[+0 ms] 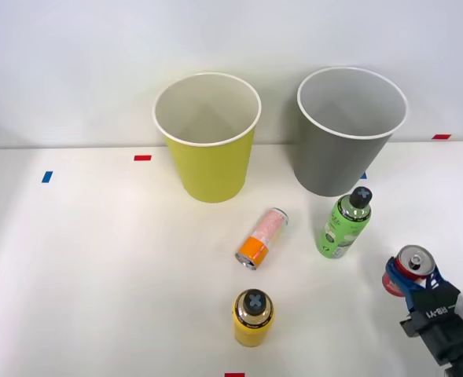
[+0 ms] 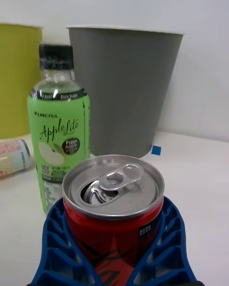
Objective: Put cans in the gray bin, plastic bottles in the light green bin
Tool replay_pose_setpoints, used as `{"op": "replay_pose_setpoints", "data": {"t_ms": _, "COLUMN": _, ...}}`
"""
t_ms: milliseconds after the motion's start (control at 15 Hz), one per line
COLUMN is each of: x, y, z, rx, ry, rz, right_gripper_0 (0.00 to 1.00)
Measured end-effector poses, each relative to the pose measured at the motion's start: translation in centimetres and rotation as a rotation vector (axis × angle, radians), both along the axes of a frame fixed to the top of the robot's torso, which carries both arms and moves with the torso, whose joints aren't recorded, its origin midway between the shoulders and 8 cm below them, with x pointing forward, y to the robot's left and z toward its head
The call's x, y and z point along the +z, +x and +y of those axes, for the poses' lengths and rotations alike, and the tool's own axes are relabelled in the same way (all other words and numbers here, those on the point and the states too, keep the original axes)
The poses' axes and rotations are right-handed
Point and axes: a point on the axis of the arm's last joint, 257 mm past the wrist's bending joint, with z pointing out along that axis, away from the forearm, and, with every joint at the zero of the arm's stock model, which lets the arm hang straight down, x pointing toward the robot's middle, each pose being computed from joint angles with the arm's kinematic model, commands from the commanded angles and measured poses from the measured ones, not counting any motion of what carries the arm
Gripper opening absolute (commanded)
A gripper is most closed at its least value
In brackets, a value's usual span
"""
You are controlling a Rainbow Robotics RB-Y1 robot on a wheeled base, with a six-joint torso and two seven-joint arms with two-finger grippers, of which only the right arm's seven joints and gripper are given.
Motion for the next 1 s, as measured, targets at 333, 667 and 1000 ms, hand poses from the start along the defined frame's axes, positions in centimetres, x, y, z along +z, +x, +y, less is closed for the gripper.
{"op": "replay_pose_setpoints", "data": {"t_ms": 333, "x": 7.9, "y": 2.8, "z": 0.9, "rx": 0.011, "ry": 0.130, "rz": 0.016, "right_gripper_0": 0.00}}
{"op": "replay_pose_setpoints", "data": {"t_ms": 667, "x": 14.9, "y": 5.2, "z": -0.1, "rx": -0.006, "ry": 0.116, "rz": -0.075, "right_gripper_0": 0.00}}
{"op": "replay_pose_setpoints", "data": {"t_ms": 1000, "x": 21.6, "y": 8.7, "z": 3.9, "rx": 0.062, "ry": 0.201, "rz": -0.149, "right_gripper_0": 0.00}}
